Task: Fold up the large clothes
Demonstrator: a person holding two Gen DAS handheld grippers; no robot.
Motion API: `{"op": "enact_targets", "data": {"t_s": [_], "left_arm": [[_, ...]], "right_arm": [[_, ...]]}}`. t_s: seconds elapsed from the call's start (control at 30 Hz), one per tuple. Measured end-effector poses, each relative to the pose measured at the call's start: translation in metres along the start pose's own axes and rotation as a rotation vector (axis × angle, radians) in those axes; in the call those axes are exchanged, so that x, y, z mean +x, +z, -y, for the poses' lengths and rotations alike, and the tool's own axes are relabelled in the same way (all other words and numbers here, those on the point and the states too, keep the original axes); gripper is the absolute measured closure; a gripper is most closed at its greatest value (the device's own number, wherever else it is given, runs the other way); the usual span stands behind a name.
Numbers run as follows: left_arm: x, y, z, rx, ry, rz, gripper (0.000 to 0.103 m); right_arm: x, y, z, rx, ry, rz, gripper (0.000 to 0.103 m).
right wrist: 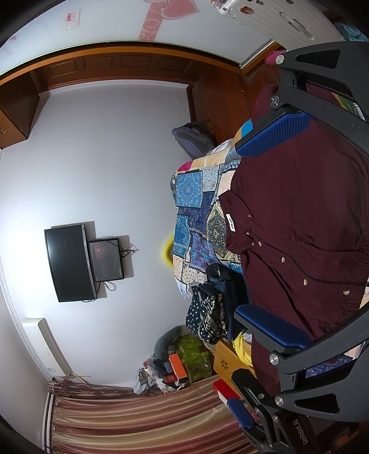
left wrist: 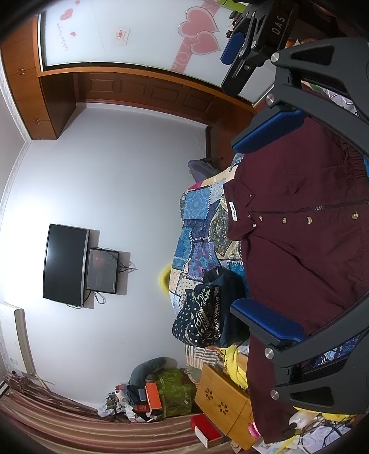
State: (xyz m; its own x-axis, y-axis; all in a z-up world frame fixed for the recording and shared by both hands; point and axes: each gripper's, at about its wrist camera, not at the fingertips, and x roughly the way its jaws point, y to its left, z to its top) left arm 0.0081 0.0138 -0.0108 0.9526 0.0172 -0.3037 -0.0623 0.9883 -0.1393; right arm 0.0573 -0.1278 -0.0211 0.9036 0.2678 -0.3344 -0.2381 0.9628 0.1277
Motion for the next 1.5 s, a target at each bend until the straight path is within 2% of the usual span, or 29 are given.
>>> {"op": "enact_targets", "data": {"t_s": [0.67, 1.0, 1.13, 1.3, 1.5], "left_arm": [[0.006, 0.000, -0.006, -0.019, 0.003, -0.013, 0.000], [0.021, 0.003, -0.022, -0.043, 0.041, -0.031, 0.000], [0.032, 0.007, -0.040, -0.064, 0.080, -0.037, 0.000], [0.049, 0.011, -0.082, -0.133, 0.160, -0.065, 0.000], [0.069, 0.004, -0.154, -0.243, 0.319, -0.114, 0.000]], "right_arm": [[0.004, -0.001, 0.000, -0.012, -0.005, -0.013, 0.000], [0.020, 0.003, 0.001, -0.015, -0.001, -0.046, 0.000], [0.029, 0.003, 0.001, -0.017, 0.000, -0.070, 0.000], [0.045, 0.003, 0.000, -0.021, 0.006, -0.112, 0.000], [0.071, 0.001, -0.002, -0.032, 0.013, -0.179, 0.000]]}}
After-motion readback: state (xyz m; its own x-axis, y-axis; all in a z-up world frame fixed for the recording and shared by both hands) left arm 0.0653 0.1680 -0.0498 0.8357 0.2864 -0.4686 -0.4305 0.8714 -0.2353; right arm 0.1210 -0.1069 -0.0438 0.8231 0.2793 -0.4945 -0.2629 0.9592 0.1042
